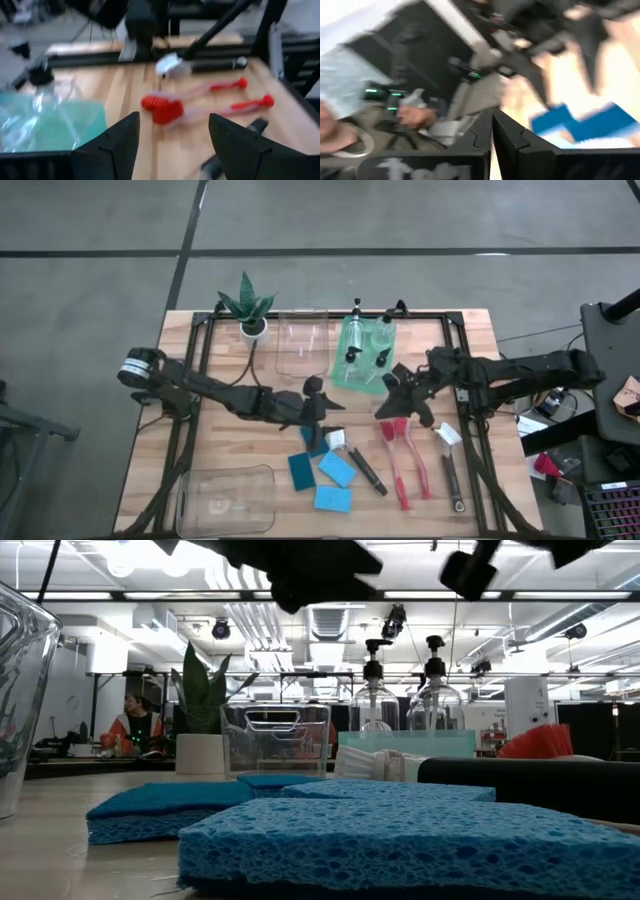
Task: Pick & Place Kitchen Sink Supplies
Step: Put the blue sponge into the bottom transparent bin
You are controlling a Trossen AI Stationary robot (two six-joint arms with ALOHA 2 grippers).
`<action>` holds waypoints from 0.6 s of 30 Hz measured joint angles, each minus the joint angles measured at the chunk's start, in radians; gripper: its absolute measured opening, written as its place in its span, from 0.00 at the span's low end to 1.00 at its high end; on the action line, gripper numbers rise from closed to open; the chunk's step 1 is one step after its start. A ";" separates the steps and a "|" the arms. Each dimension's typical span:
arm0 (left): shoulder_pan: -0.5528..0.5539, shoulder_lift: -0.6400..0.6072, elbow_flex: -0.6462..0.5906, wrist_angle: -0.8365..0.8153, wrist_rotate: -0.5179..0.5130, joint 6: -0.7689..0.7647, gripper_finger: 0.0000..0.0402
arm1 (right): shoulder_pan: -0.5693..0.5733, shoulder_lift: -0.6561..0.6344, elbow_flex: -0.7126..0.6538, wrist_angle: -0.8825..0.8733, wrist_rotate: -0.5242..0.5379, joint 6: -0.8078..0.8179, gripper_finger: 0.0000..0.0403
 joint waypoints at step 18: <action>-0.014 -0.022 -0.180 0.427 0.164 0.044 0.34 | 0.307 -0.053 0.008 -0.600 0.534 0.435 0.02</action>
